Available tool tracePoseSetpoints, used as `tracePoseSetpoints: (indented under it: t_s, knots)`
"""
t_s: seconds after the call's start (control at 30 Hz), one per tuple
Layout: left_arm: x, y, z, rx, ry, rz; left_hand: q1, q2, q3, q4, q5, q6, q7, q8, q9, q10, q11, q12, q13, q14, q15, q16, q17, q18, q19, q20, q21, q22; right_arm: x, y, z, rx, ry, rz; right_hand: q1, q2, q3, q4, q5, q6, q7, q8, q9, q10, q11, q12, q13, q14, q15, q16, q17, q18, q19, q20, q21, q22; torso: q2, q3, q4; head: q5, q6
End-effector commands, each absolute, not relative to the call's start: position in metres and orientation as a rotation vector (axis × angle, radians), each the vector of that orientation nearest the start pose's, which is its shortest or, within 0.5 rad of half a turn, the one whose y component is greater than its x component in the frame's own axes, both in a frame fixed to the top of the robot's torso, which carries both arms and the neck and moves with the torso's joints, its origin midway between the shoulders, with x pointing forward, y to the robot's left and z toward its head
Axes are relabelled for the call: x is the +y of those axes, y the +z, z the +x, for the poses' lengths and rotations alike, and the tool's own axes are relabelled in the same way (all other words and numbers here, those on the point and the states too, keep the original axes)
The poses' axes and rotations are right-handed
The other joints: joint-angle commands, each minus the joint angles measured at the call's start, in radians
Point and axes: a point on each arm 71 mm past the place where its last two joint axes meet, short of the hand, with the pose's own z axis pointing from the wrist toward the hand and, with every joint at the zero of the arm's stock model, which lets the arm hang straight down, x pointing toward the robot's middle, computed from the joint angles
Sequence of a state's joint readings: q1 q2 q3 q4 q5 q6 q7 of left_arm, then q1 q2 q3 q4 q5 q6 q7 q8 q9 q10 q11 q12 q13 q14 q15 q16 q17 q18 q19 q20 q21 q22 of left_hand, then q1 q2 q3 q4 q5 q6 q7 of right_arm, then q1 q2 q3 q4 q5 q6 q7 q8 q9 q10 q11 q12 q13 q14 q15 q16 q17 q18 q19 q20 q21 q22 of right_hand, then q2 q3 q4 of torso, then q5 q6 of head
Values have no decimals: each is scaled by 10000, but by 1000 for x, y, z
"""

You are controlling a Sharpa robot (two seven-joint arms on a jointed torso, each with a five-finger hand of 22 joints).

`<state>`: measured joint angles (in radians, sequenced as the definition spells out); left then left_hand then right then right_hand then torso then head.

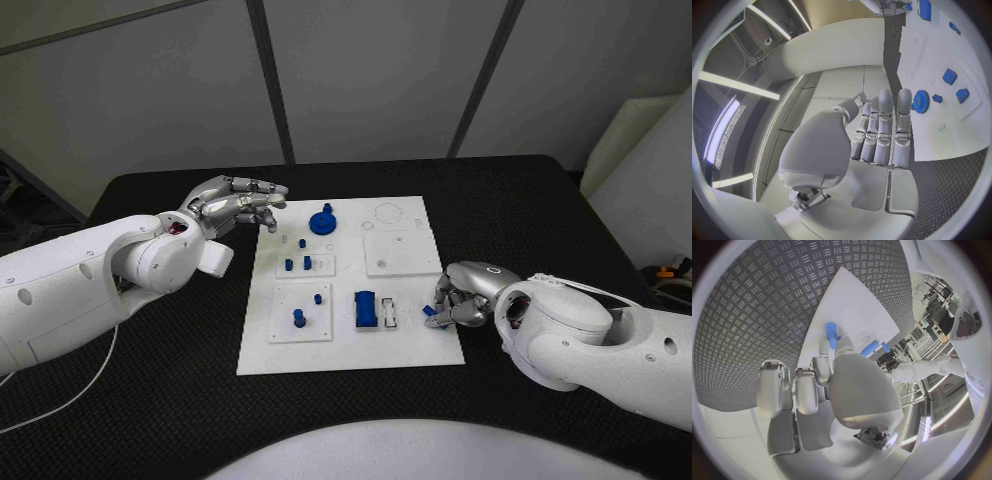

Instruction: Assemble the parts on the task board

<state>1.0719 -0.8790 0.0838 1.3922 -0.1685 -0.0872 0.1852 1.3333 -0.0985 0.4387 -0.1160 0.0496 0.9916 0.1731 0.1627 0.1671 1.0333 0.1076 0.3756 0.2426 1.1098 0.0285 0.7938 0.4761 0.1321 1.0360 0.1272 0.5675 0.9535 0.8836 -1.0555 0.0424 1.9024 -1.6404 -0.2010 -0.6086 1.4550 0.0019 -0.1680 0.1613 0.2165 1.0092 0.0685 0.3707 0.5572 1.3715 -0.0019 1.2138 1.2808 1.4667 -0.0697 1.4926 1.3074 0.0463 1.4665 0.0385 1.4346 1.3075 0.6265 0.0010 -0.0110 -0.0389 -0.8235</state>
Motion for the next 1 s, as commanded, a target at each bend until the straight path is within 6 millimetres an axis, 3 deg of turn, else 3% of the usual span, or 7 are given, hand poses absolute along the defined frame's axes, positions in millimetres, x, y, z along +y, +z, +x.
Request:
tracePoseSetpoints:
  t_s: [0.03, 0.2, 0.27, 0.47, 0.63, 1.0]
  knots:
    - [256, -216, 496, 16574, -14669, -11213, -69, 63, -52, 6, 8, -82, 19, 33, -11, -71, -22, 35, 14, -64, 38, -41, -14, 499, 14, 39, -33, -12, -220, -273, 358, 20670, 2128, -1050, 777, 447, 335, -272, -96, -22, 2, -78, -1601, -5, -76, -69, -29, 796, -70, -8, 1564, -25, 250, -86, -9, 829, 3, 1, 9, 8, -2]
    - [256, -216, 496, 16574, -14660, -11220, -69, 63, -52, 6, 8, -82, 19, 33, -11, -71, -22, 35, 14, -64, 38, -41, -14, 499, 14, 39, -33, -12, -217, -270, 356, 20463, 2331, -744, 994, 561, 768, -412, 620, 52, 0, -219, -1631, -19, -86, -91, -12, 799, -72, -2, 1578, -31, 264, -90, 8, 857, -4, 4, -8, 28, -3]
    - [256, -217, 496, 16577, -14660, -11223, -69, 63, -52, 6, 8, -82, 19, 33, -11, -71, -22, 35, 14, -64, 38, -41, -14, 499, 14, 39, -33, -12, -218, -270, 355, 20557, 2560, -237, 855, 539, 959, -328, 1049, 7, 25, -348, -1663, -2, -72, -89, 2, 806, -53, 16, 1606, -36, 274, -78, 23, 878, -4, 5, -14, 24, 2]
    - [256, -217, 496, 16589, -14669, -11226, -68, 77, -48, 1, 8, -97, 21, 60, -14, -100, -20, 81, 21, -73, 40, -33, -31, 500, 22, 42, -56, -27, -219, -268, 350, 20930, 3282, 1539, 564, 383, 1454, -177, 1587, 51, 27, -522, -1667, 40, -61, -80, 33, 817, -46, 45, 1649, -43, 292, -62, 50, 918, -12, -7, 10, 10, 20]
    - [255, -217, 496, 16592, -14668, -11230, -60, 79, -44, -5, 8, -99, 20, 63, -15, -104, -21, 85, 22, -74, 39, -32, -33, 501, 23, 41, -58, -28, -218, -265, 347, 20879, 3783, 2607, 374, 186, 1857, -96, 1823, 104, 24, -608, -1637, 65, -58, -79, 54, 819, -50, 50, 1661, -45, 298, -65, 59, 934, 4, -7, 24, 48, 28]
    - [256, -217, 496, 16588, -14644, -11240, -55, 80, -42, -8, 8, -101, 20, 64, -15, -106, -22, 88, 22, -75, 38, -32, -34, 502, 24, 41, -59, -28, -206, -254, 346, 19931, 5047, 4135, -2, -101, 2386, 79, 1872, 182, 16, -702, -1574, 135, -64, -32, 109, 824, -55, 59, 1679, -48, 309, -66, 73, 959, 4, -14, 17, 109, 20]
